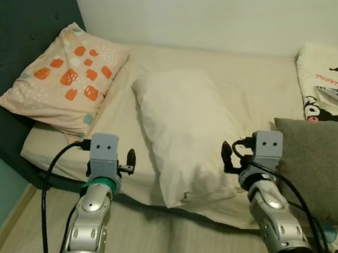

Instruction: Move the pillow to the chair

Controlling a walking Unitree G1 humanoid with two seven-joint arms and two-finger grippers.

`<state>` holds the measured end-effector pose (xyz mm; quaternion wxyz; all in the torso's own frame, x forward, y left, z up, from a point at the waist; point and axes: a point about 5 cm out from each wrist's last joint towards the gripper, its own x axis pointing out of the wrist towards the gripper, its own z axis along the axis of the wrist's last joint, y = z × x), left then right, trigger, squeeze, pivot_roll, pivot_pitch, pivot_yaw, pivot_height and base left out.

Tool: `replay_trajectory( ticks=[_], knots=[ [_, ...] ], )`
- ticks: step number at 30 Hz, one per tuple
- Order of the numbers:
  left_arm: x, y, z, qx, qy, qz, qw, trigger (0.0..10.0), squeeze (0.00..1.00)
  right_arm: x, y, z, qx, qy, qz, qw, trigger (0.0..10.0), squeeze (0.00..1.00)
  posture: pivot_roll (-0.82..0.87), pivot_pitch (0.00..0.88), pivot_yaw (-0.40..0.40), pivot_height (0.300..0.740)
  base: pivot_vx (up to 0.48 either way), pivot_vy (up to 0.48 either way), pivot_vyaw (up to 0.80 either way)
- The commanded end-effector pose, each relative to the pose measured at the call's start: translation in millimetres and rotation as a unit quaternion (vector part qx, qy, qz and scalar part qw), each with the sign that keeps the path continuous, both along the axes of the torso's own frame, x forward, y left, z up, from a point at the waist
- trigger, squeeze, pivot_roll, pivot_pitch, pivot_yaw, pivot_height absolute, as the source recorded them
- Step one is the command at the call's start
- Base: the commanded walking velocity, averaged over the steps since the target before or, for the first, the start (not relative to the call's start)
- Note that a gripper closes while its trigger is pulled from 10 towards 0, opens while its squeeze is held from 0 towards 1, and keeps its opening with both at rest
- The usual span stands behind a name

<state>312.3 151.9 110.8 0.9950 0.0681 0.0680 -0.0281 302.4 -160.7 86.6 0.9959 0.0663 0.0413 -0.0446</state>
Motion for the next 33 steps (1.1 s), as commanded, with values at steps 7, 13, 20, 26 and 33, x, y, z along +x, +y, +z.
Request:
replay_trajectory(
  ticks=[7, 13, 20, 26, 33],
  knots=[
    [-1.5, -3.3, -1.6, -0.013, 0.003, -0.005, 1.000, 10.0, 0.00, -2.0, -1.9, -8.3, 0.005, 0.020, -0.002, 1.000, 10.0, 0.00, 0.02, 0.029, 0.026, 0.740, 0.332, 0.000, -0.46],
    [-2.0, -2.1, -1.8, -0.014, 0.004, -0.006, 1.000, 10.0, 0.00, -1.4, 1.3, -9.6, 0.008, 0.026, 0.001, 1.000, 10.0, 0.00, 0.02, 0.035, 0.027, 0.740, 0.340, 0.000, 0.00],
    [-2.2, 0.2, -0.8, -0.015, 0.003, -0.004, 1.000, 10.0, 0.00, -1.6, 2.5, -11.3, 0.008, 0.030, 0.003, 1.000, 10.0, 0.00, 0.03, 0.040, 0.023, 0.740, 0.339, 0.000, 0.00],
    [-3.8, -0.9, -1.2, -0.015, 0.004, -0.006, 1.000, 10.0, 0.00, -1.6, 1.3, -11.9, 0.013, 0.031, 0.001, 0.999, 10.0, 0.00, 0.03, 0.038, 0.029, 0.740, 0.338, 0.000, -0.21],
    [-2.5, -0.5, -0.7, -0.013, 0.004, -0.011, 1.000, 10.0, 0.00, -4.1, -0.1, -13.4, 0.018, 0.032, -0.008, 0.999, 10.0, 0.00, 0.03, 0.035, 0.035, 0.740, 0.338, 0.000, -0.34]
  ],
)
